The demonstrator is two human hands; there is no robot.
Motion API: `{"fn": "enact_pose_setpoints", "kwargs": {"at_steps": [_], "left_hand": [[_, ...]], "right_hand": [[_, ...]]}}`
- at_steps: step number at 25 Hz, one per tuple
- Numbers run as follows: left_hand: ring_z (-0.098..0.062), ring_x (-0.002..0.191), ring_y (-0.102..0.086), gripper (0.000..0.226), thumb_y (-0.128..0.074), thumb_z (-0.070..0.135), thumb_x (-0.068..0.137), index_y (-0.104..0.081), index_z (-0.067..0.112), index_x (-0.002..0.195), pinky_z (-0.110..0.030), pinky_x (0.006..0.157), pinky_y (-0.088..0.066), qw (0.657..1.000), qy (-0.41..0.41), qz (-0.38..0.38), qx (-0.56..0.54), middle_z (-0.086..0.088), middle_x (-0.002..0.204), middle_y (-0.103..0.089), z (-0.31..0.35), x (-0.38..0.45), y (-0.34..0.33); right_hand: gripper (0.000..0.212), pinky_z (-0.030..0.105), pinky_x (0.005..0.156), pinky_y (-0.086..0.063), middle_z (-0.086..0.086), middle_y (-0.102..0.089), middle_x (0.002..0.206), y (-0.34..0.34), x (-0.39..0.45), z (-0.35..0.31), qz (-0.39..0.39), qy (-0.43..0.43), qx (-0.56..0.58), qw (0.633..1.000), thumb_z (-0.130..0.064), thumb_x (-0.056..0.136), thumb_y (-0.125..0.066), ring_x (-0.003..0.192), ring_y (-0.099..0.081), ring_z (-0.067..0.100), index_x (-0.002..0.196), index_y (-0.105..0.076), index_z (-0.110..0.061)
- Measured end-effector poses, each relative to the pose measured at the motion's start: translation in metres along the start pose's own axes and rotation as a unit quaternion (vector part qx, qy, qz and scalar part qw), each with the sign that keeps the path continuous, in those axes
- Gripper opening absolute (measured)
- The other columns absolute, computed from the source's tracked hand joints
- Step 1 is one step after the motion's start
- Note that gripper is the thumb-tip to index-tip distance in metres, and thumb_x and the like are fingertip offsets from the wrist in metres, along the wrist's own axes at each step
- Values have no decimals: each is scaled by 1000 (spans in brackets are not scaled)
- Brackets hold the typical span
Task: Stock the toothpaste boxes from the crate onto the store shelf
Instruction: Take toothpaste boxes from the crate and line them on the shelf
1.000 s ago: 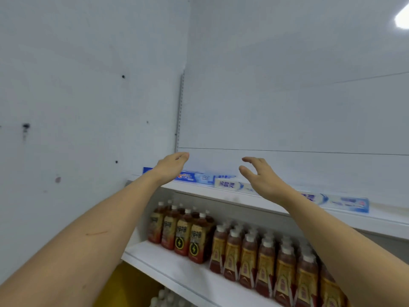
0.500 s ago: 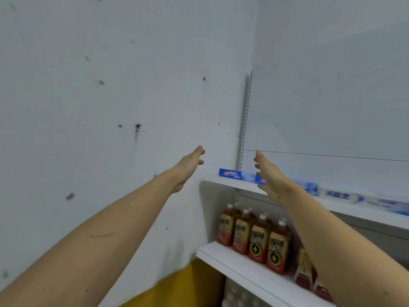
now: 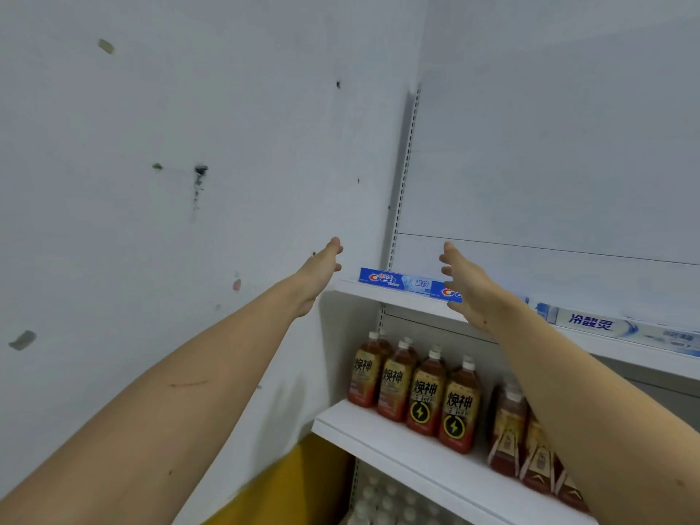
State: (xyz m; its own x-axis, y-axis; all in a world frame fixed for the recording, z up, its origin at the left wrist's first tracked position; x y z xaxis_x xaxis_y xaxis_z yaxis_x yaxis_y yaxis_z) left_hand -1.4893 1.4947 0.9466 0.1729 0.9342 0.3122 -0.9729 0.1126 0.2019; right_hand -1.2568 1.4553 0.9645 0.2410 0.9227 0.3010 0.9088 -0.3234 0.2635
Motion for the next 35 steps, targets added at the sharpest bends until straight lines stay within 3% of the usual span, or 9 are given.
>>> {"fn": "enact_pose_setpoints", "kwargs": {"at_steps": [10, 14, 18, 20, 22, 25, 29, 32, 35], "left_hand": [[-23, 146, -26, 60, -21, 59, 100, -30, 31, 152, -50, 119, -16, 999, -14, -8, 39, 0, 156, -37, -11, 128, -13], [-21, 145, -27, 60, -44, 50, 99, -29, 27, 152, -41, 113, -25, 994, -34, -33, 95, 1, 158, -31, -43, 171, -25], [-19, 125, -39, 72, -67, 34, 91, -28, 29, 151, -30, 94, -32, 990, -48, -82, 102, -7, 154, -35, -54, 231, -32], [-17, 120, -38, 79, -72, 27, 87, -27, 32, 152, -29, 92, -35, 986, -52, -113, 112, -8, 156, -32, -55, 264, -39], [-20, 129, -37, 90, -77, 21, 83, -22, 36, 153, -32, 100, -37, 976, -40, -167, 130, -8, 158, -25, -59, 296, -49], [-24, 144, -26, 107, -81, 12, 78, -11, 42, 154, -42, 117, -27, 945, 1, -275, 179, -5, 161, -18, -70, 333, -73], [-27, 138, -32, 107, -73, -4, 81, -9, 43, 153, -44, 114, -34, 902, 46, -357, 236, -7, 149, -30, -81, 372, -103], [-27, 127, -40, 103, -68, -9, 83, -13, 39, 154, -41, 104, -46, 886, 62, -379, 260, -3, 127, -39, -83, 398, -118], [-28, 123, -41, 100, -67, -10, 84, -15, 36, 155, -41, 104, -47, 873, 62, -378, 301, -3, 131, -36, -88, 422, -130]], "right_hand": [[70, 42, 111, -35, 0, -29, 159, 8, 100, 34, -1, -10, 10, 1000, -64, 96, -33, 144, -31, 23, 153, -28, -23], [65, 44, 112, -37, 0, -35, 154, 15, 134, 51, 23, -21, -9, 999, -60, 98, -33, 139, -37, 24, 150, -34, -22], [49, 47, 110, -39, 2, -52, 130, 28, 182, 39, 106, 40, -101, 988, -46, 101, -39, 126, -49, 24, 138, -48, -15], [36, 43, 106, -43, 3, -56, 124, 28, 206, 26, 132, 83, -155, 976, -33, 101, -46, 116, -53, 21, 131, -53, -14], [36, 37, 99, -46, 8, -56, 128, 21, 232, 18, 120, 98, -229, 961, -26, 99, -52, 107, -54, 21, 133, -53, -12], [52, 35, 101, -40, 8, -48, 140, 2, 268, 25, 13, 56, -408, 911, -29, 96, -61, 115, -52, 24, 143, -44, -16], [73, 47, 115, -32, 4, -33, 156, -4, 303, 55, -105, -76, -623, 772, -29, 92, -65, 138, -40, 28, 153, -27, -25], [73, 46, 112, -38, 4, -39, 153, 3, 328, 73, -120, -122, -658, 733, -28, 90, -67, 135, -44, 26, 152, -29, -25], [62, 43, 110, -41, 2, -49, 146, 11, 346, 86, -125, -137, -665, 724, -31, 92, -65, 130, -49, 24, 148, -40, -20]]}}
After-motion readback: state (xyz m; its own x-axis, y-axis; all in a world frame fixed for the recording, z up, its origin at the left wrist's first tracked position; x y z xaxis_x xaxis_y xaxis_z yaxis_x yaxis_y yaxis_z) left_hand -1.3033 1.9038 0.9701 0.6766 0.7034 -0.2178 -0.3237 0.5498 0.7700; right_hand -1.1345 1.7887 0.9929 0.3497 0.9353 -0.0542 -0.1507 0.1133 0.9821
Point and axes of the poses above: each hand's wrist, its own x-axis towards the middle knuckle, its own y-axis out of the back of the hand, z = x × y, the point moved 7 cm from there along x, towards the middle knuckle
